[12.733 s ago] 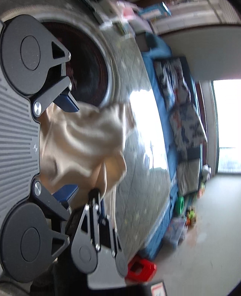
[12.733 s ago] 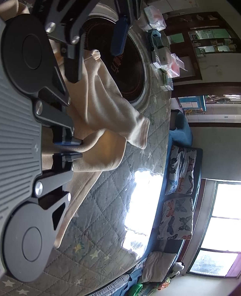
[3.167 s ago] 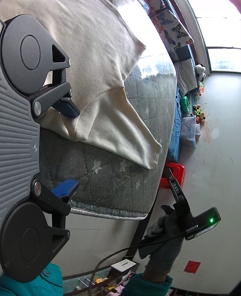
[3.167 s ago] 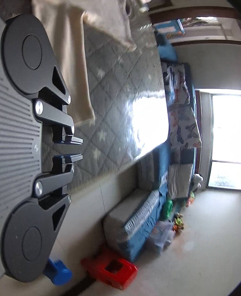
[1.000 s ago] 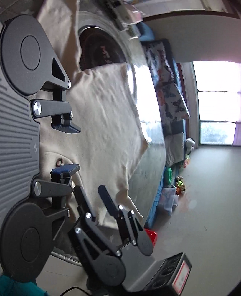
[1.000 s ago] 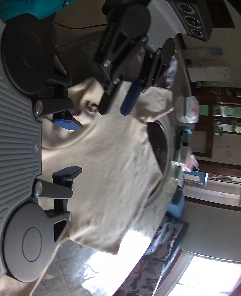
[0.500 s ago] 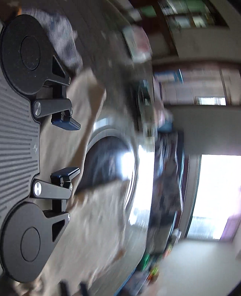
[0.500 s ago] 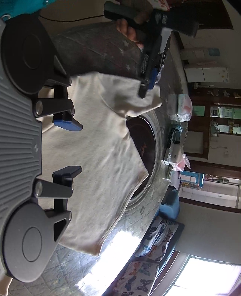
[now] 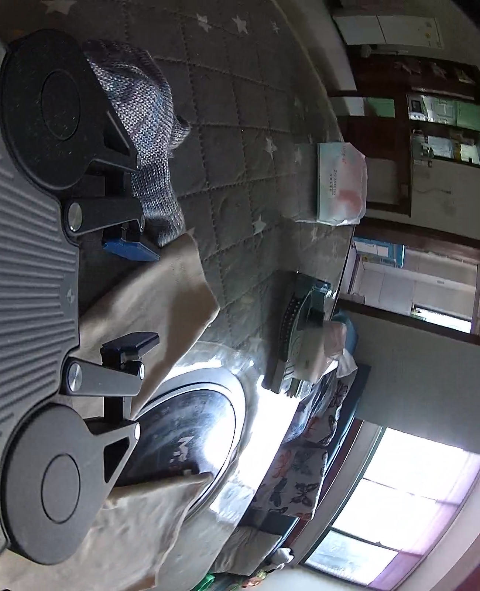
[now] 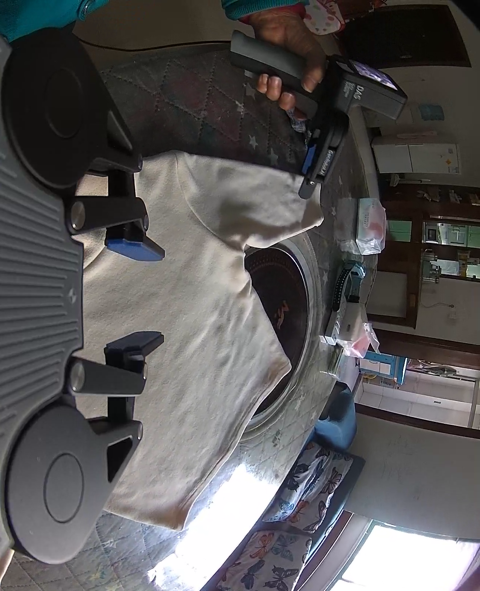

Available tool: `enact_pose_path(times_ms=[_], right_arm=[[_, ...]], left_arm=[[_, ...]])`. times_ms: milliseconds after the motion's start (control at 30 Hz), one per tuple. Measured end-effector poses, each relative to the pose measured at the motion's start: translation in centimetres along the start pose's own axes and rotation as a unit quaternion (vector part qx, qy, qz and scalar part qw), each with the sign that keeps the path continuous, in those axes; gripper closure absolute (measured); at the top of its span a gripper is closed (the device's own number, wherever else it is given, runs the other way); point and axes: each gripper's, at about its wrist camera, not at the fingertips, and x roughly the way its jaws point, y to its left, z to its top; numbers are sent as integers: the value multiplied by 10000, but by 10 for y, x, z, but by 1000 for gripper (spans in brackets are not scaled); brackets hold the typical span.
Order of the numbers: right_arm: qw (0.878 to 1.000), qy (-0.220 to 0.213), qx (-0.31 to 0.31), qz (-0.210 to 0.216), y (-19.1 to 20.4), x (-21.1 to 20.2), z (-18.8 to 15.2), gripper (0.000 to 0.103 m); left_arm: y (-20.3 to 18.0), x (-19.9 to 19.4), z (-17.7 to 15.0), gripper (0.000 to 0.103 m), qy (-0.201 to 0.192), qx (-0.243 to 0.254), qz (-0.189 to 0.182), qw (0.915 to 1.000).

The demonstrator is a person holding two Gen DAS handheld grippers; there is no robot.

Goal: Fold clothes
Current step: 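Grasp the other sleeve cuff with the left gripper and lift it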

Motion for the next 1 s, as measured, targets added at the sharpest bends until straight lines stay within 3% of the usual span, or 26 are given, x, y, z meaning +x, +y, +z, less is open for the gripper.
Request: enact_pose_path(times_ms=[67,133,200,433,633,867,1000], right_arm=[[10000,-17,12,-7,0,-1,-1,61],[10000,-39,43,-27,-2,-2,-1,61],[9999,-65,80,-54,-4,-4,-2,61],[9990,-172,382,-154,-18,-11,-4,61],[9962,-362,779,-162,-33,-19,-4,61],[9889,-536,1359,-278,-56,-34,-7,61],[9813,-516,1837,-242,-71,-38,-14,61]], left_arm=[[-1,3,1,61,-26,2,37,10000],[-1,5,1,89,-60,-30,108,9999],[3,5,1,97,-74,-198,13,9998],[-14,-28,3,98,-548,-117,-706,9959],[-59,-56,-1,98,-577,364,-1552,9855],[-115,-78,-25,98,-280,983,-2574,9609],[-149,-79,-58,98,64,1575,-2919,9434]])
